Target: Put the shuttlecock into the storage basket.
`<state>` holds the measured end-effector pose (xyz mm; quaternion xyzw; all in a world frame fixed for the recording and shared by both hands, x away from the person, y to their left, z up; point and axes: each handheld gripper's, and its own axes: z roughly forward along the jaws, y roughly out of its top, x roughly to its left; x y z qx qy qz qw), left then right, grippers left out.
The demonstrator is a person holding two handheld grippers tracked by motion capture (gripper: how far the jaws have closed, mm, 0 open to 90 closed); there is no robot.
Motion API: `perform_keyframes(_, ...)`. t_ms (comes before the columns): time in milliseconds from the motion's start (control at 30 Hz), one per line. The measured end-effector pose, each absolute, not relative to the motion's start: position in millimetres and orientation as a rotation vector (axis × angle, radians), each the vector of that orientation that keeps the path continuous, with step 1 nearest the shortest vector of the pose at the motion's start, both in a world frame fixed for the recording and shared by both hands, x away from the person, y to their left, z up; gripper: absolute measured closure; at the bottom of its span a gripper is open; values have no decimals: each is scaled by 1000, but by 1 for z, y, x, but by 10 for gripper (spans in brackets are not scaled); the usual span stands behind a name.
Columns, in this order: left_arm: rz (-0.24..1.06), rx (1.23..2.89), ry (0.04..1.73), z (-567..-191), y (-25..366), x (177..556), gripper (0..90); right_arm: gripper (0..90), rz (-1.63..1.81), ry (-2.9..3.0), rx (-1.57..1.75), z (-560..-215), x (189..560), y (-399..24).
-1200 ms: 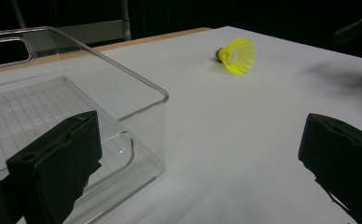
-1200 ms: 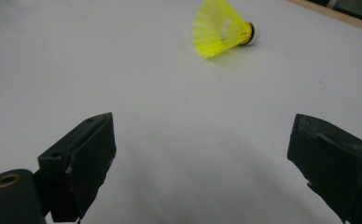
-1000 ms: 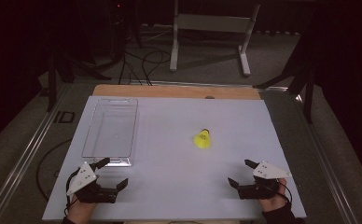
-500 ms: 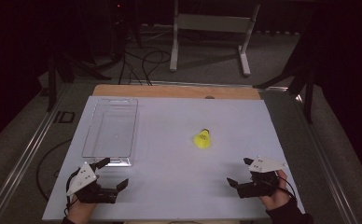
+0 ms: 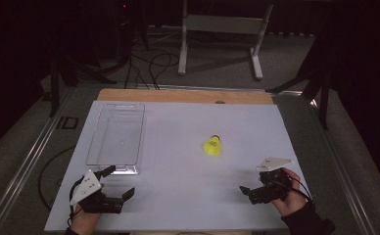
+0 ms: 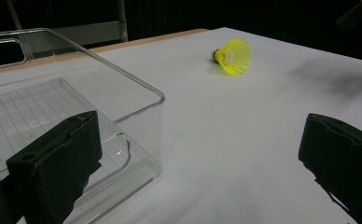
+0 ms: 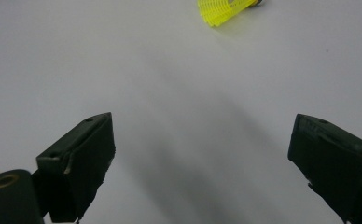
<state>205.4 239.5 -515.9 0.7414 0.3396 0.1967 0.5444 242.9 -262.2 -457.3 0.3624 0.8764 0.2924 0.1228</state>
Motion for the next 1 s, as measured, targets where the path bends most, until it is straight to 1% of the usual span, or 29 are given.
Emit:
perform_keyframes(367, 464, 1759, 807, -516, 239, 206, 2, 75, 745, 2672, 1175, -459, 253, -262)
perform_keyframes(633, 461, 1756, 806, -516, 239, 206, 2, 76, 618, 2724, 1180, -463, 259, -257)
perform_keyframes(800, 460, 1758, 805, -516, 239, 206, 2, 76, 476, 2781, 1232, -468, 268, -253)
perform_keyframes(1000, 459, 1758, 804, -516, 240, 206, 2, 76, 420, 2799, 1280, -469, 274, -249)
